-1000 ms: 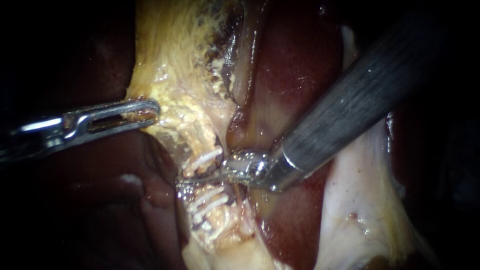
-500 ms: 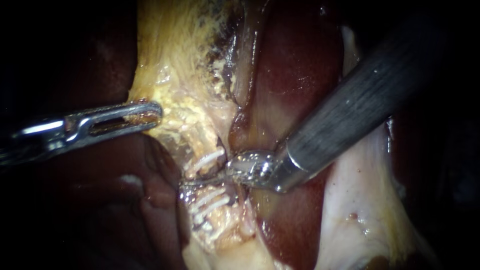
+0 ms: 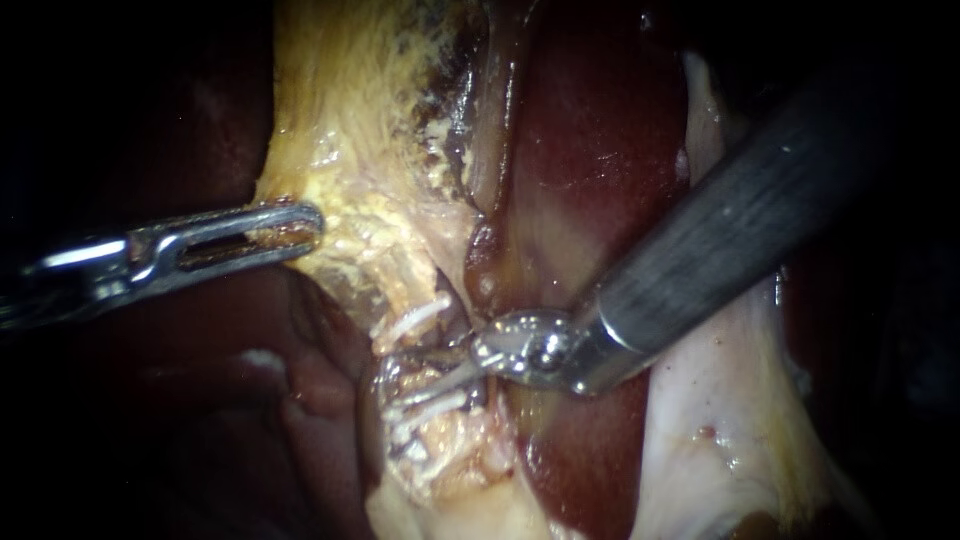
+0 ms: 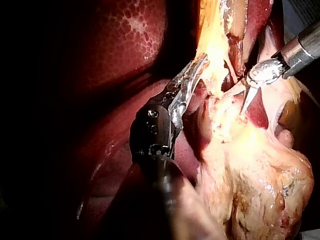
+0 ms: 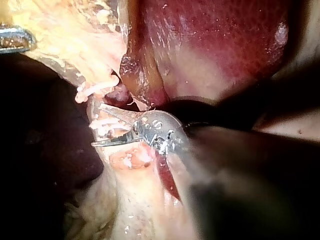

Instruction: Go back from the cut left tube

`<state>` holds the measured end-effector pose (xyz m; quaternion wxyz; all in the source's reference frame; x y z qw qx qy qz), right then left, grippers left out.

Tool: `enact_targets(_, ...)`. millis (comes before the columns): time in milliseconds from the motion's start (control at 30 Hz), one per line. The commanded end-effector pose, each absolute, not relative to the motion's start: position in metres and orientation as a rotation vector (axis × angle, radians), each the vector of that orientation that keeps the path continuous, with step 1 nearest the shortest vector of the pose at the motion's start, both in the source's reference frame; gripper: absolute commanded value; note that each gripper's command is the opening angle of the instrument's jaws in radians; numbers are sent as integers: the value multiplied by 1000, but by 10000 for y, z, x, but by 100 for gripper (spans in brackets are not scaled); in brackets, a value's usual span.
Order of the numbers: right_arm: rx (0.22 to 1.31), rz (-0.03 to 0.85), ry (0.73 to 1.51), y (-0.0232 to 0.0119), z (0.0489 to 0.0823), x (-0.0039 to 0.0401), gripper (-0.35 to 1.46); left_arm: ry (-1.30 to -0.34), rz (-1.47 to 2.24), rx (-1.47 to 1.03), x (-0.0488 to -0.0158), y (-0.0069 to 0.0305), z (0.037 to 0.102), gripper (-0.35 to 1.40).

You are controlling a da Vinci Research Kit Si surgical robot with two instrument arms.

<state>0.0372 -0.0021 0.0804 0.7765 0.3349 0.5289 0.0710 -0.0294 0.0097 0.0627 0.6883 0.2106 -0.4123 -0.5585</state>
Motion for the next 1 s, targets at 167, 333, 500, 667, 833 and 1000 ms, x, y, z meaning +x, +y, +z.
enact_targets(167,592,58,1191,-8,783,335,141,-924,-1248,474,-293,99,630,-35)
enact_targets(333,476,18,1205,23,762,293,143,-924,-1245,478,-292,100,632,-35)
enact_targets(500,371,1,1196,54,741,265,143,-925,-1244,478,-291,102,635,-35)
enact_targets(667,310,1,1178,70,725,251,143,-925,-1244,478,-296,107,643,-35)
enact_targets(833,298,12,1168,69,722,248,143,-926,-1246,473,-314,115,660,-35)
enact_targets(1000,298,14,1167,68,721,248,143,-934,-1245,466,-335,112,679,-35)
